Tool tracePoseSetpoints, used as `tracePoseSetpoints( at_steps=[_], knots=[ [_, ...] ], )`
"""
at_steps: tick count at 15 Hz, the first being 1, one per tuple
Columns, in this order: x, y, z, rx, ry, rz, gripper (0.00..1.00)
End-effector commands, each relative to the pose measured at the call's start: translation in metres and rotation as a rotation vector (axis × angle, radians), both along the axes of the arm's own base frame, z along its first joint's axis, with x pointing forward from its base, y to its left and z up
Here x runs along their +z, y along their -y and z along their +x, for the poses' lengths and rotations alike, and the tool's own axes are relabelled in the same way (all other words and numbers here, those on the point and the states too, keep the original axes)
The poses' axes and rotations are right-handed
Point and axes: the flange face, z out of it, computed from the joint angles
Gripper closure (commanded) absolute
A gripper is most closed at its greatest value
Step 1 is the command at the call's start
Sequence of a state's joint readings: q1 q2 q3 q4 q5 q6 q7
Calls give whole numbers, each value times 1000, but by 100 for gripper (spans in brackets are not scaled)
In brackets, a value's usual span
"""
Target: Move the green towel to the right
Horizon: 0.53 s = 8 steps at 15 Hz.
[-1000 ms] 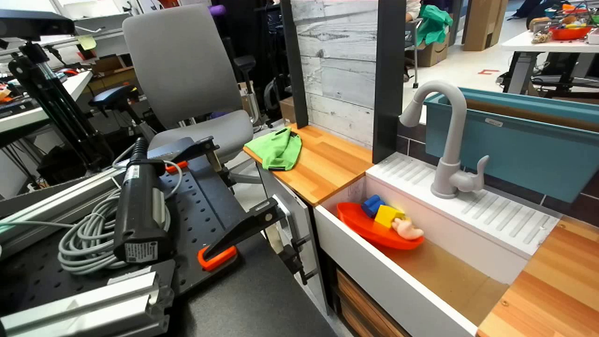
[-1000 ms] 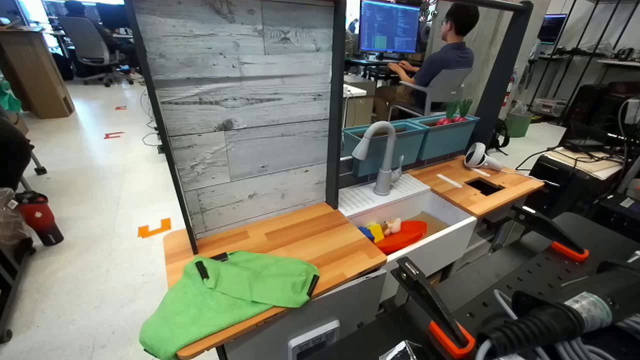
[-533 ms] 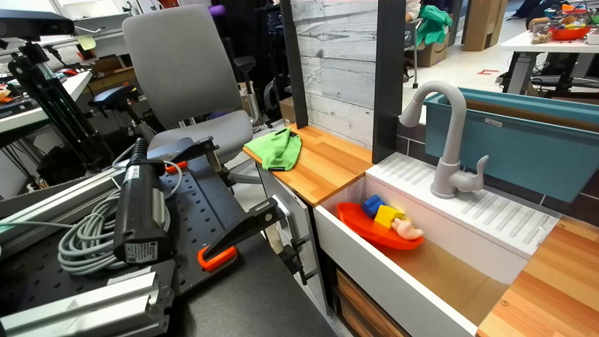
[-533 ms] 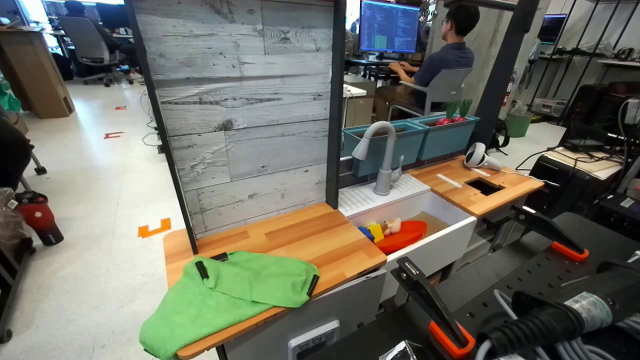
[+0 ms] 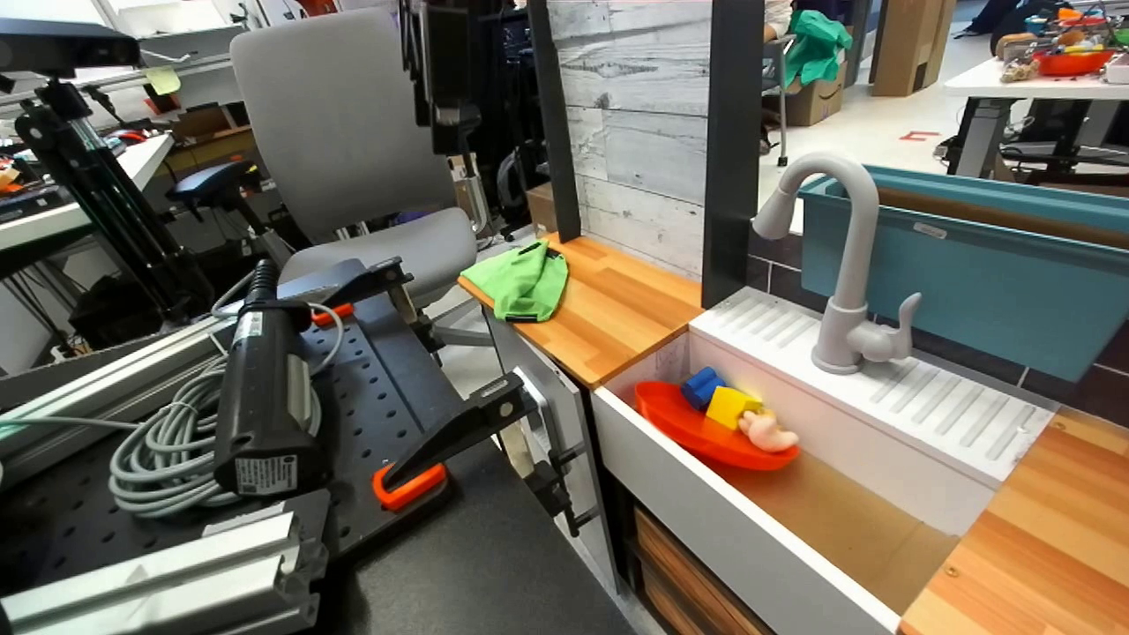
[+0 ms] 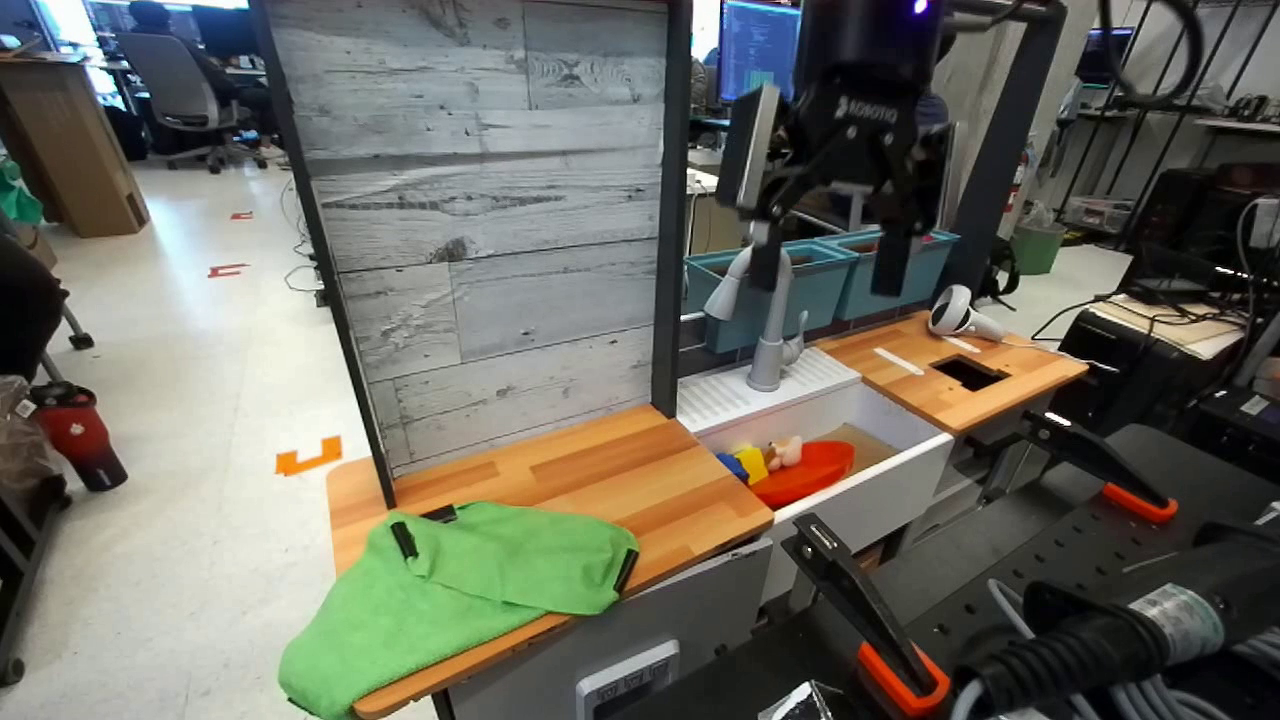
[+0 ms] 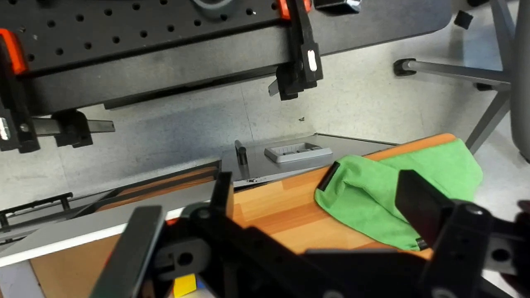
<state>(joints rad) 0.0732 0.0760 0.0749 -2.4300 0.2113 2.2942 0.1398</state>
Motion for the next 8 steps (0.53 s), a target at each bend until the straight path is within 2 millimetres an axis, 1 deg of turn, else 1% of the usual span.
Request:
tracePoseSetpoints(
  at_steps=[1, 6, 8],
  knots=[
    [-60, -42, 15, 33, 21, -50, 0],
    [-139, -98, 29, 76, 62, -103, 0],
    [-161, -117, 37, 78, 82, -102, 0]
  ],
)
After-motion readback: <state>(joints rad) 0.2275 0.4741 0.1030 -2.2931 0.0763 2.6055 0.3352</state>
